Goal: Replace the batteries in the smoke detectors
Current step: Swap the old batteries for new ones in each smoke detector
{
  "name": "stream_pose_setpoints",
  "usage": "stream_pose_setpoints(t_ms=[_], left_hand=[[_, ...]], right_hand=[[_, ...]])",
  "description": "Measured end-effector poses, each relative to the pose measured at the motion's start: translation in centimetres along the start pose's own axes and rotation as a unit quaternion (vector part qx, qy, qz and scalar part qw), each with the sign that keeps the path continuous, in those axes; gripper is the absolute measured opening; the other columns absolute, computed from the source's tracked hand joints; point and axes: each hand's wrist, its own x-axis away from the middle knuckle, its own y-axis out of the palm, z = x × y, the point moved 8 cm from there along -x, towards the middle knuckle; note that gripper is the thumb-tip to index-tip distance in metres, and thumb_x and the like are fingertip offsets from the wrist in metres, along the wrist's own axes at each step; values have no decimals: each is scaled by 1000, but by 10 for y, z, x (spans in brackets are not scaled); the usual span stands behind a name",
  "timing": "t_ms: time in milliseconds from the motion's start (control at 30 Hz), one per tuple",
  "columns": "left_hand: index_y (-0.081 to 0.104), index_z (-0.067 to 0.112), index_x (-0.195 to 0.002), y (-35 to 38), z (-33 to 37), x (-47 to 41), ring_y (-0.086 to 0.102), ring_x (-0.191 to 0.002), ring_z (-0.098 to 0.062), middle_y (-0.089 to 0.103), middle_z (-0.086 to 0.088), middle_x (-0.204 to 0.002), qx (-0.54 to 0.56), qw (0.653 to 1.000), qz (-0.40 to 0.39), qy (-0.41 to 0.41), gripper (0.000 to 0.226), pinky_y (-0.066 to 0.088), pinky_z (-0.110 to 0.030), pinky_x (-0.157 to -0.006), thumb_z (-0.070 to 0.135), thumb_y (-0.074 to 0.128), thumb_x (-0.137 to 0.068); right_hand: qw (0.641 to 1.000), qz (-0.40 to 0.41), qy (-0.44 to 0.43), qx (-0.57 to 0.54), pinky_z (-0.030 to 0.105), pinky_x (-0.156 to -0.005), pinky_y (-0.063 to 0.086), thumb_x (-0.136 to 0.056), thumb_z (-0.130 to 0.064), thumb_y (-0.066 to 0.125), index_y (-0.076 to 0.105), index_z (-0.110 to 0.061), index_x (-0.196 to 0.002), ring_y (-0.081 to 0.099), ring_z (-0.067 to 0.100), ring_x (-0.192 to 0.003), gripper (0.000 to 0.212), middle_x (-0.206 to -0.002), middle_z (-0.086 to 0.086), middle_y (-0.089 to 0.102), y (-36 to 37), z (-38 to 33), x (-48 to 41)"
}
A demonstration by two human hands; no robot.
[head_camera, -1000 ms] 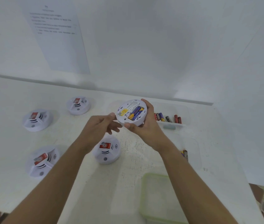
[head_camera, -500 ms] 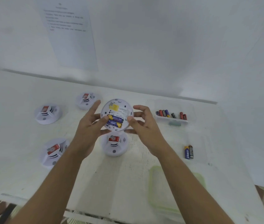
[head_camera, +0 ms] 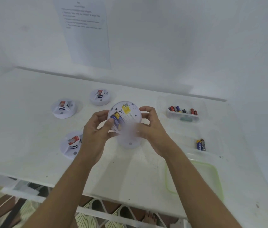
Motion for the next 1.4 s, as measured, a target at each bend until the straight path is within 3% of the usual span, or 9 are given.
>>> stream_pose_setpoints(t_ms=[100,200,267,367,533,733,900,1167,1400], left_hand=[[67,14,-113,-6,2,6,71,-98,-26,70,-8,-113,-29,999,-26,-1,20,60,-38,-72,10,60,-96],[67,14,-109,-10,5,9,71,-93,-24,67,-8,-110,-62,997,-53,-11,15,59,-37,-71,10,61,-96],[61,10,-103,-13,9,10,71,-87,-22,64,-9,-106,-76,995,-67,-13,10,57,-35,-67,10,63,-94],[58,9,-95,-13,16,13,72,-84,-24,64,-11,-103,-112,988,-103,6,4,58,-36,-67,10,62,-95],[66,20,-102,-10,15,22,70,-95,-20,69,2,-108,-201,965,-165,17,11,61,-39,-73,21,55,-100],[62,41,-107,-1,21,31,59,-99,-2,63,15,-114,-326,921,-190,95,16,49,-16,-74,32,49,-101],[56,51,-101,19,22,30,48,-103,-5,51,15,-110,-362,902,-199,127,21,38,-15,-83,33,46,-101],[60,27,-105,84,26,26,57,-85,-6,63,6,-94,-371,888,-219,159,20,47,-18,-69,26,41,-104],[55,20,-95,149,13,21,49,-63,-6,57,8,-68,-370,884,-242,154,18,39,-16,-55,30,43,-103]], right_hand=[[996,-49,8,71,47,-85,62,-75,-15,86,35,-34,-135,66,27,-111,82,-134,5,46,8,-1,8],[983,-114,-12,140,27,-83,59,-70,1,89,18,-38,-150,61,9,-116,114,-137,-8,44,20,-2,19],[978,-143,-15,151,28,-88,58,-67,7,88,13,-33,-155,56,2,-124,123,-139,-15,46,28,2,24],[975,-136,-13,177,34,-98,56,-65,2,92,21,-30,-155,52,2,-129,119,-142,-19,47,33,6,31],[976,-111,-44,184,26,-89,57,-66,6,89,36,-30,-142,56,5,-122,100,-133,-11,53,36,3,40],[970,-83,-62,218,23,-83,57,-65,4,91,34,-24,-145,58,4,-117,102,-130,-9,54,29,-1,49],[964,-80,-70,242,20,-76,57,-68,6,88,31,-25,-144,57,-1,-113,100,-127,-12,53,16,-5,56],[959,-39,-87,266,24,-83,58,-67,3,88,32,-20,-145,58,6,-115,99,-129,-4,54,-37,-18,54],[955,-23,-89,281,30,-92,57,-67,0,89,35,-22,-143,57,14,-119,96,-131,1,54,-91,-23,60]])
